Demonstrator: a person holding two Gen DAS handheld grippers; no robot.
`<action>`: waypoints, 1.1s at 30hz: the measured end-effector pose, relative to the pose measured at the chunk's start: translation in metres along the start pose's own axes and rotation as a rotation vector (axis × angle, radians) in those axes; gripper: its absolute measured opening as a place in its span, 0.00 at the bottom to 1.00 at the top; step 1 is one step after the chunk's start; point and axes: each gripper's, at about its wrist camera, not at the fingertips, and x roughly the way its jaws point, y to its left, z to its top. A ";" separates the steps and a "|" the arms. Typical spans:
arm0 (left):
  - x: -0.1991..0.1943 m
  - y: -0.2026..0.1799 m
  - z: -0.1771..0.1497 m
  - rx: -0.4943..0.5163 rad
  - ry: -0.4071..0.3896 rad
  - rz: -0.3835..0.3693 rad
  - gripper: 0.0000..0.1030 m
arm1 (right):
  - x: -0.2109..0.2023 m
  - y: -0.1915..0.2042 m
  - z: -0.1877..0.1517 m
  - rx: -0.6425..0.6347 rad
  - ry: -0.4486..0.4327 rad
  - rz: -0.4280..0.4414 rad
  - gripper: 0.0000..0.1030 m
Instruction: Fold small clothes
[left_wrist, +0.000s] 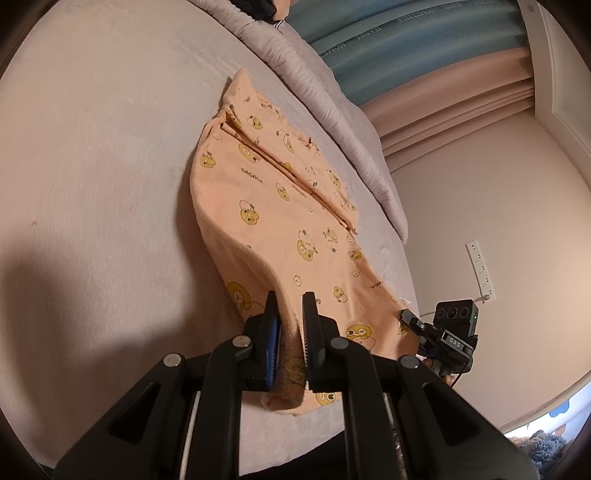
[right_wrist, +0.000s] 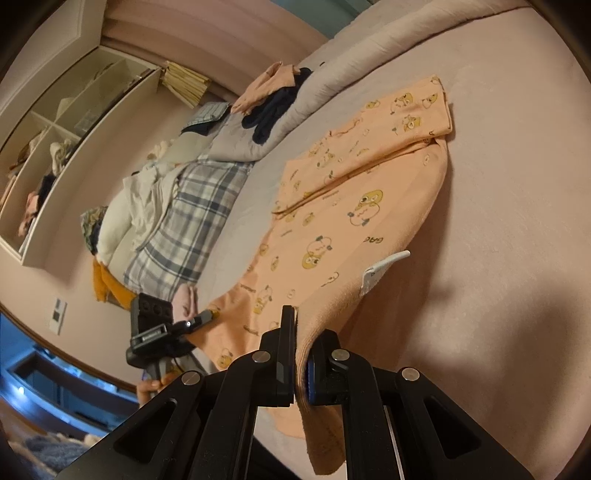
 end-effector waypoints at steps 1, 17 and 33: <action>0.000 0.000 0.000 0.000 -0.003 -0.003 0.08 | 0.000 0.001 0.000 0.000 -0.003 0.002 0.08; 0.000 0.001 0.005 0.009 -0.015 -0.036 0.08 | -0.003 0.007 0.005 -0.008 -0.023 0.021 0.08; -0.001 0.001 0.008 -0.003 -0.026 -0.070 0.08 | -0.004 0.008 0.010 -0.003 -0.034 0.044 0.08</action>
